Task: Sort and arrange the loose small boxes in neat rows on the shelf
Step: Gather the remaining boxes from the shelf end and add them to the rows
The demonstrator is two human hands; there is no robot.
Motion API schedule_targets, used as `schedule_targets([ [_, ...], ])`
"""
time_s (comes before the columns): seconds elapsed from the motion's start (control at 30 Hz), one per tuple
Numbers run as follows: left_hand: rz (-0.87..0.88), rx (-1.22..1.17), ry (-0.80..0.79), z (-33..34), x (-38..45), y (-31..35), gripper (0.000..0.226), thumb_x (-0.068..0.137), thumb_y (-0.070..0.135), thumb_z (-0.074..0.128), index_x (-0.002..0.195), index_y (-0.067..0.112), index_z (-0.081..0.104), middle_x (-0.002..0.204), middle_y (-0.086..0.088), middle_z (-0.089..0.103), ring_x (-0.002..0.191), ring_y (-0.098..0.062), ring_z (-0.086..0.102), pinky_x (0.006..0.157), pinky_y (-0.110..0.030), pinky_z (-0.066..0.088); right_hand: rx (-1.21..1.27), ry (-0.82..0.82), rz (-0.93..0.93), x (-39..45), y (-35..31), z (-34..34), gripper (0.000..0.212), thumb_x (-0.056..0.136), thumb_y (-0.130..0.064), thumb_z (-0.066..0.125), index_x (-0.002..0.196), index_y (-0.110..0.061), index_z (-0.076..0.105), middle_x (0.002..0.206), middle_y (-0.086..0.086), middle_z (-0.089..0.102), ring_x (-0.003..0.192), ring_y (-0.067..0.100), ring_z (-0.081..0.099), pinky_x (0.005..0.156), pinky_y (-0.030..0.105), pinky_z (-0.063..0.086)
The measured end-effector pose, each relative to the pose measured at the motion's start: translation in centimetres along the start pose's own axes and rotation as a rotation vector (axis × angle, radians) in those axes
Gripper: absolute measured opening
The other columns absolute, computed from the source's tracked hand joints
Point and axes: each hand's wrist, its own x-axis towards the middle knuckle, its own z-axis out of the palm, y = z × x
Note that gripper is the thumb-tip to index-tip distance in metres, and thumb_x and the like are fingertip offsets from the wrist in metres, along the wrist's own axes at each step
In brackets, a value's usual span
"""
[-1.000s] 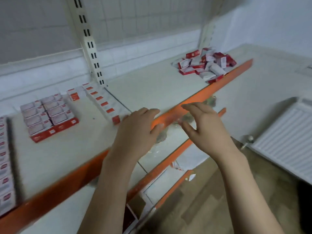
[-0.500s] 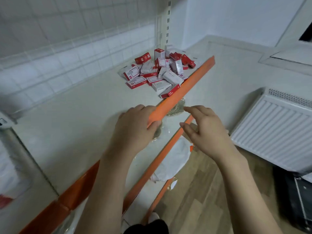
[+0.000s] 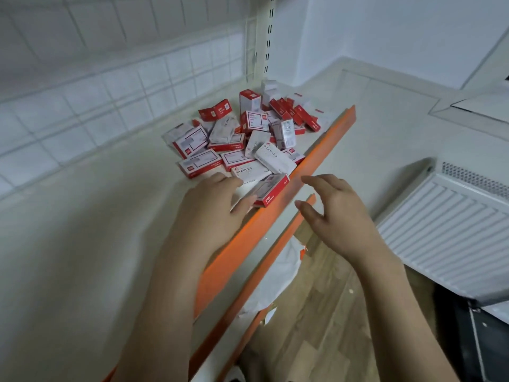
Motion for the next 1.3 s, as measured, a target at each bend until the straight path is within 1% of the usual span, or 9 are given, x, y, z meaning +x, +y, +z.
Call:
schedule_targets([
  [0.2, -0.114, -0.03, -0.054, 0.7, 1.5, 0.2, 0.042, 0.091, 0.052, 0.04, 0.1, 0.018, 0.062, 0.096, 0.002, 0.061, 0.088, -0.012, 0.057, 0.075, -0.036, 0.052, 0.024, -0.034, -0.09, 3.6, 1.4, 0.2, 0.043, 0.086, -0.019, 0.061, 0.128, -0.012, 0.053, 0.125, 0.007, 0.056, 0.113, 0.028, 0.051, 0.096, 0.032, 0.037],
  [0.33, -0.179, -0.073, -0.076, 1.0, 2.1, 1.8, 0.059, 0.083, 0.066, 0.035, 0.081, 0.014, 0.064, 0.079, 0.001, 0.058, 0.074, -0.012, 0.057, 0.07, -0.037, 0.052, 0.048, -0.05, -0.16, 5.5, 2.3, -0.2, 0.042, 0.086, -0.019, 0.061, 0.127, -0.012, 0.054, 0.123, 0.007, 0.057, 0.112, 0.028, 0.051, 0.095, 0.032, 0.038],
  [0.43, -0.213, -0.034, -0.09, 1.4, 2.6, 3.0, 0.061, 0.077, 0.07, 0.041, 0.076, 0.013, 0.065, 0.078, 0.001, 0.057, 0.073, -0.013, 0.055, 0.069, -0.035, 0.05, 0.052, -0.057, -0.199, 6.6, 3.1, -0.5, 0.041, 0.087, -0.021, 0.06, 0.127, -0.011, 0.054, 0.121, 0.007, 0.057, 0.112, 0.028, 0.051, 0.095, 0.03, 0.038],
  [0.53, -0.245, -0.026, -0.089, 1.8, 2.8, 3.9, 0.051, 0.077, 0.064, 0.053, 0.07, 0.014, 0.06, 0.077, 0.001, 0.055, 0.071, -0.012, 0.053, 0.068, -0.033, 0.048, 0.083, -0.068, -0.22, 7.0, 3.9, -0.8, 0.042, 0.088, -0.023, 0.06, 0.128, -0.013, 0.053, 0.123, 0.005, 0.056, 0.115, 0.026, 0.049, 0.097, 0.029, 0.036],
  [0.63, -0.259, 0.018, -0.096, 2.3, 2.9, 4.2, 0.043, 0.081, 0.055, 0.058, 0.091, 0.014, 0.064, 0.092, 0.0, 0.058, 0.083, -0.015, 0.054, 0.075, -0.033, 0.049, 0.087, -0.078, -0.245, 7.2, 4.5, -0.9, 0.043, 0.088, -0.024, 0.06, 0.129, -0.014, 0.053, 0.125, 0.005, 0.056, 0.116, 0.026, 0.048, 0.097, 0.027, 0.034],
  [0.8, -0.263, 0.011, -0.033, 2.4, 2.2, 4.4, 0.042, 0.082, 0.044, 0.063, 0.11, 0.015, 0.051, 0.108, 0.002, 0.048, 0.098, -0.015, 0.051, 0.084, -0.031, 0.048, 0.103, -0.083, -0.277, 7.7, 4.6, -1.3, 0.043, 0.089, -0.027, 0.059, 0.129, -0.013, 0.052, 0.125, 0.006, 0.055, 0.115, 0.025, 0.049, 0.095, 0.023, 0.032],
  [0.9, -0.264, 0.022, 0.018, 1.5, 1.7, 4.3, 0.047, 0.083, 0.037, 0.064, 0.12, 0.016, 0.045, 0.118, 0.001, 0.046, 0.102, -0.014, 0.048, 0.086, -0.026, 0.042, 0.097, -0.082, -0.307, 8.2, 4.1, -1.3, 0.047, 0.09, -0.037, 0.057, 0.13, -0.013, 0.052, 0.122, 0.006, 0.056, 0.113, 0.026, 0.05, 0.096, 0.033, 0.04],
  [1.1, -0.261, 0.045, 0.228, -0.6, -0.1, 3.7, 0.043, 0.079, 0.024, 0.071, 0.114, 0.01, 0.051, 0.116, -0.006, 0.053, 0.104, -0.024, 0.053, 0.082, -0.024, 0.037, 0.088, -0.12, -0.359, 8.8, 2.5, -0.8, 0.053, 0.088, -0.042, 0.056, 0.134, -0.016, 0.048, 0.129, 0.006, 0.053, 0.117, 0.025, 0.046, 0.095, 0.034, 0.037],
  [1.3, -0.249, 0.102, 0.355, -1.7, -2.6, 3.6, 0.043, 0.074, 0.015, 0.075, 0.111, 0.004, 0.056, 0.106, -0.012, 0.058, 0.095, -0.031, 0.057, 0.08, -0.034, 0.044, 0.068, -0.185, -0.347, 9.6, 0.9, -0.5, 0.057, 0.087, -0.044, 0.055, 0.134, -0.015, 0.044, 0.131, 0.008, 0.049, 0.119, 0.029, 0.042, 0.097, 0.037, 0.036],
])
